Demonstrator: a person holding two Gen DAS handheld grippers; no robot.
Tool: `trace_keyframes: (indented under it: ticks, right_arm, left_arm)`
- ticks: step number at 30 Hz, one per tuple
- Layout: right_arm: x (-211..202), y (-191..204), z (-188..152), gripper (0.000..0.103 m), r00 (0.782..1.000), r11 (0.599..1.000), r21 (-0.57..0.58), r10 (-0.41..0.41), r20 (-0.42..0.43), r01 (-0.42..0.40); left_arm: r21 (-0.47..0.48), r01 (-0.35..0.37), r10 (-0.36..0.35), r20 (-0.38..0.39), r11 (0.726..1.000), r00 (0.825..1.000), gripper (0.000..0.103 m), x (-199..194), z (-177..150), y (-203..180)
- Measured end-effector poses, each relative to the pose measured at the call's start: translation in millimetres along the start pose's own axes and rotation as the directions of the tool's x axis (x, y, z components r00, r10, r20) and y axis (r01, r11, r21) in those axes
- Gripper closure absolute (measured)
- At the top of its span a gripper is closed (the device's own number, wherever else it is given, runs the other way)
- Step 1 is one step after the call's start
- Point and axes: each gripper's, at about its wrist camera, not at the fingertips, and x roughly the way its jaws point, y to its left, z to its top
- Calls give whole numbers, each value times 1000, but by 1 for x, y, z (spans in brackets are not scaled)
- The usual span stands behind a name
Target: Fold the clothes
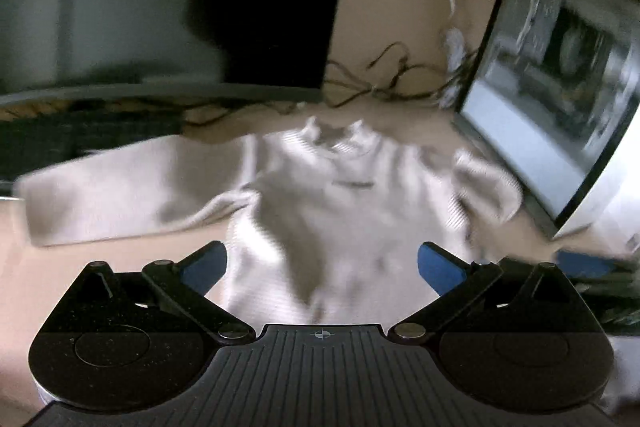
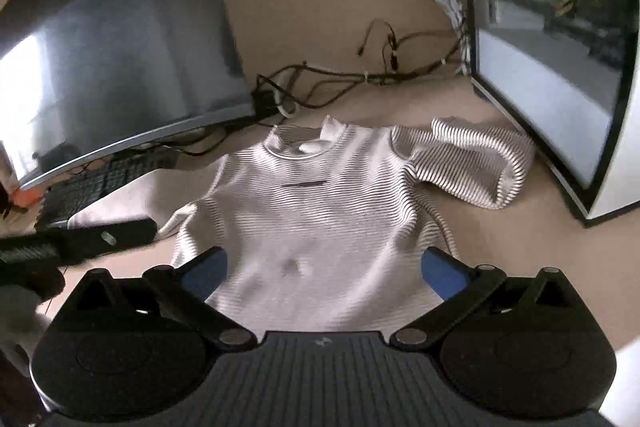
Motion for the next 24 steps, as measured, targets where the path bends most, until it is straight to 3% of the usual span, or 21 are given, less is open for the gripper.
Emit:
trace_keyframes:
  ticks: [2, 8, 13, 24]
  right_arm:
    - [-20, 5, -9, 0, 1000, 1000, -14, -4, 15, 4]
    - [-63, -1, -42, 0, 999, 999, -20, -33, 4, 33]
    - [-97, -8, -68, 0, 1000, 1000, -7, -12, 10, 12]
    - [-137, -23, -95, 0, 999, 1000, 0, 14, 29, -14]
  left_arm:
    - [21, -58, 58, -8, 998, 998, 0, -19, -13, -12]
    - [-21, -111, 109, -72, 994, 991, 0, -71, -52, -37]
    - [-15, -179, 178, -37, 984, 983, 0, -111, -85, -62]
    - [-52, -257, 256, -14, 965, 966, 0, -138, -101, -86]
